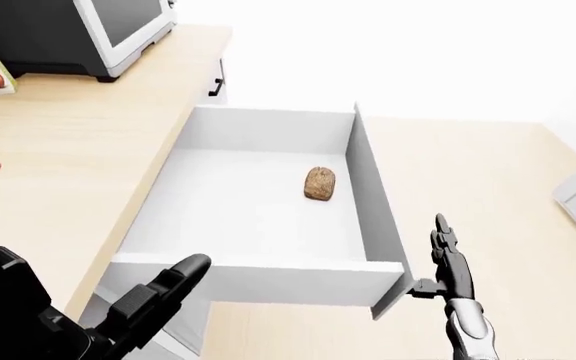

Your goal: Close the right drawer.

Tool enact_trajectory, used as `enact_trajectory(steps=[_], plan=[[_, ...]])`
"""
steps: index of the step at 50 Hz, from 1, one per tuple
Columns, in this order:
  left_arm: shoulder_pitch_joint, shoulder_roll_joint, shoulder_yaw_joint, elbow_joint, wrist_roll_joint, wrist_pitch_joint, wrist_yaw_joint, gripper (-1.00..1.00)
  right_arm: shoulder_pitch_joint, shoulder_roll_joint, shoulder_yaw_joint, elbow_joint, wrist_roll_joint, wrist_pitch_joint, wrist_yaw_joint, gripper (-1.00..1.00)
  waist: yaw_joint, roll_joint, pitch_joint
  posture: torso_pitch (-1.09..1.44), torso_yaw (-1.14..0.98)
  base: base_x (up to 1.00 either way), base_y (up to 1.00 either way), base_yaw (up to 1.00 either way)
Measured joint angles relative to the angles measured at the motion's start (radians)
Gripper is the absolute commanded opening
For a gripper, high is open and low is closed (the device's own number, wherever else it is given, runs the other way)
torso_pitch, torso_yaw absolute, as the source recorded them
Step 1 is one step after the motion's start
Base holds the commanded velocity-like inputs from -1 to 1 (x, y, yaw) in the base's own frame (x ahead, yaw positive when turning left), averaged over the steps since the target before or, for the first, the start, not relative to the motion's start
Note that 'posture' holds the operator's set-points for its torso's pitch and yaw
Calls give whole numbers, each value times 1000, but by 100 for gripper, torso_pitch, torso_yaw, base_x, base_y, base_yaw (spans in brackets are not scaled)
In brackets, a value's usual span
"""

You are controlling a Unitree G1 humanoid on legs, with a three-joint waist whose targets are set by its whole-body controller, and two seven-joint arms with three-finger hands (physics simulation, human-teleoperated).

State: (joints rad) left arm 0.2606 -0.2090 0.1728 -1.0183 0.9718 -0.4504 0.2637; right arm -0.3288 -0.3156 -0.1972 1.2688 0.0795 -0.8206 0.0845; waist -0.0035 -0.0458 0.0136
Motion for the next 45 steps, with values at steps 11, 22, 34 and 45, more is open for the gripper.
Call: enact_trajectory(steps=[11,22,34,45], plan=[[0,2,1,0,-5,3,-1,100,-31,3,15,-6,-37,46,2,100,-2,-1,7,0,0,0,0,0],[1,0,1,0,-6,1,-2,100,-71,15,35,-4,-86,80,3,100,1,2,10,0,0,0,0,0],[2,-12,9,0,-11,-13,-8,100,-107,24,51,0,-129,115,3,100,1,2,9,0,0,0,0,0],[6,-11,8,0,-14,-15,-7,100,-138,33,69,-9,-172,149,7,100,2,4,8,0,0,0,0,0]])
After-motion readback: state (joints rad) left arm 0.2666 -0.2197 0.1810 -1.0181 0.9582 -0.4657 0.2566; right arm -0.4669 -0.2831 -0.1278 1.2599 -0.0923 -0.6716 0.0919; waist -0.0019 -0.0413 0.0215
